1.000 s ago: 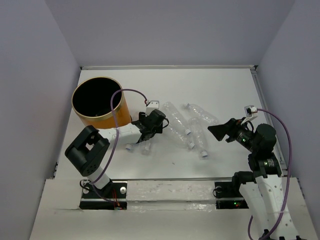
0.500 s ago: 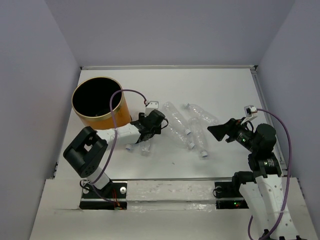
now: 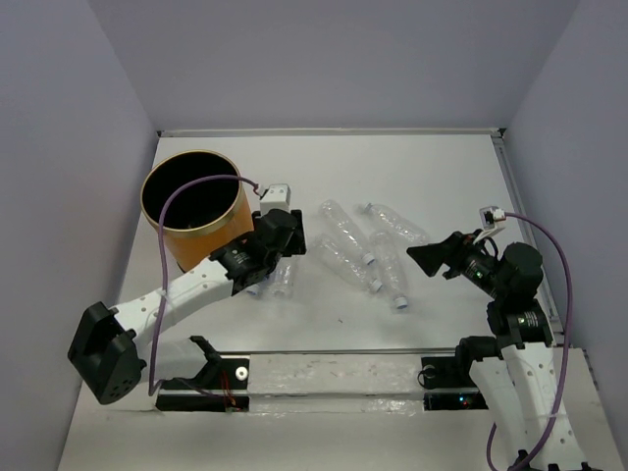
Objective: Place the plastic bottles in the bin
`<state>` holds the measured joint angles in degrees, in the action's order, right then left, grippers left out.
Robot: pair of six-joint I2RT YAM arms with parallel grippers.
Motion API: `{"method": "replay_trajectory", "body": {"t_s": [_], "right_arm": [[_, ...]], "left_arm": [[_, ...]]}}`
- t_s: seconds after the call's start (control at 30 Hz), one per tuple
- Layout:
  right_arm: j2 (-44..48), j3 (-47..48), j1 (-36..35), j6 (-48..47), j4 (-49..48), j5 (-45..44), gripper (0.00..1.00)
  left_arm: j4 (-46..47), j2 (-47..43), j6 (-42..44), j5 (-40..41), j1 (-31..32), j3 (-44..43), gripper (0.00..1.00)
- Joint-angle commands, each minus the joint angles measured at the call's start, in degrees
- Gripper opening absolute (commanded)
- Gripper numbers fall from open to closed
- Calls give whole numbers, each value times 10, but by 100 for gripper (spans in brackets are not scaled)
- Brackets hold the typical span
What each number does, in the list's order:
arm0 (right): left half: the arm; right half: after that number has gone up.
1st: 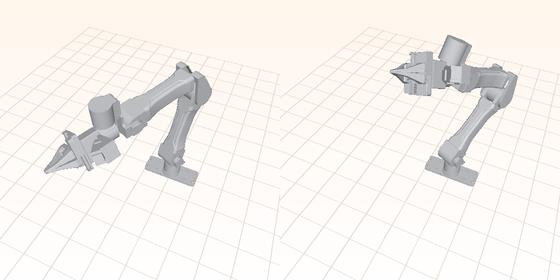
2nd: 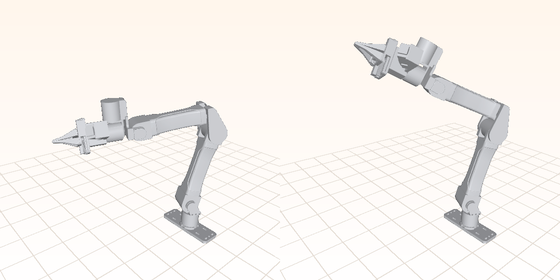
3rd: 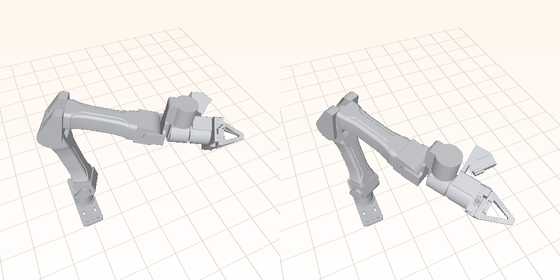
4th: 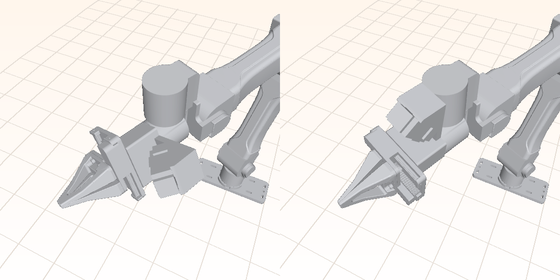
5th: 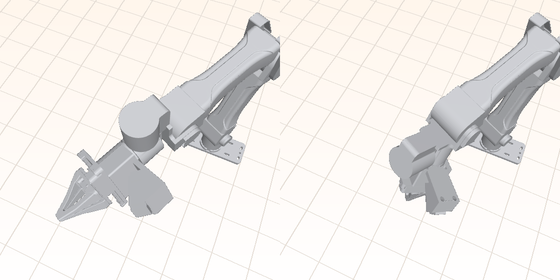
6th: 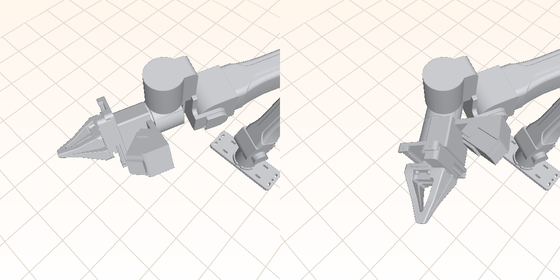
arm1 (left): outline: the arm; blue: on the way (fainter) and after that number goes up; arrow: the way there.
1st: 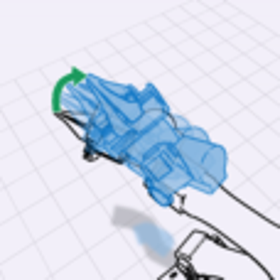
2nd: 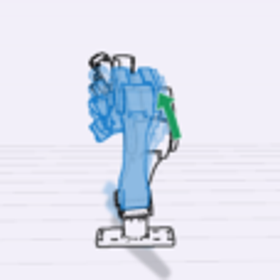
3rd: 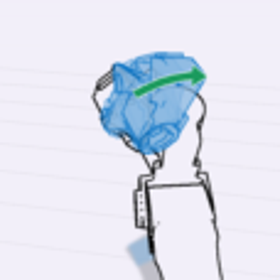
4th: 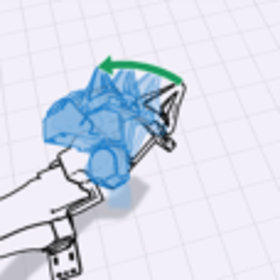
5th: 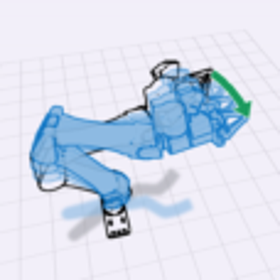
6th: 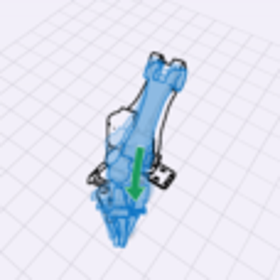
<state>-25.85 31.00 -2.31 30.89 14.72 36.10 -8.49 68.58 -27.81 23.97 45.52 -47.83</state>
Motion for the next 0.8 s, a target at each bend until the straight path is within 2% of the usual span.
{"method": "replay_trajectory", "body": {"t_s": [0.0,0.17,0.4,0.5,0.57,0.6,0.63,0.67,0.7,0.77], "right_arm": [[2,12,3,6,-35,16,89],[-11,-19,3,23,-100,39,89],[-39,-56,-15,47,-170,57,88],[-47,-60,-41,65,-210,53,88],[-62,-60,-63,70,-232,31,88],[-69,-60,-94,72,-242,9,88],[-87,-59,-115,69,-258,-7,88],[-96,-57,-138,59,-268,-31,88],[-107,-58,-186,51,-283,-79,88],[-159,-52,-227,34,-305,-112,88]], "left_arm": [[-9,-71,-3,9,-1,-16,10],[8,-121,38,6,-2,-121,10],[-10,-80,121,59,-14,-315,10],[-2,-69,163,88,-40,-353,10],[12,-61,182,110,-90,-372,10],[40,-63,185,109,-113,-365,11],[57,-66,182,105,-164,-358,13],[78,-68,180,105,-186,-349,16],[124,-68,184,105,-205,-338,17],[146,-58,195,122,-247,-340,17]]}}
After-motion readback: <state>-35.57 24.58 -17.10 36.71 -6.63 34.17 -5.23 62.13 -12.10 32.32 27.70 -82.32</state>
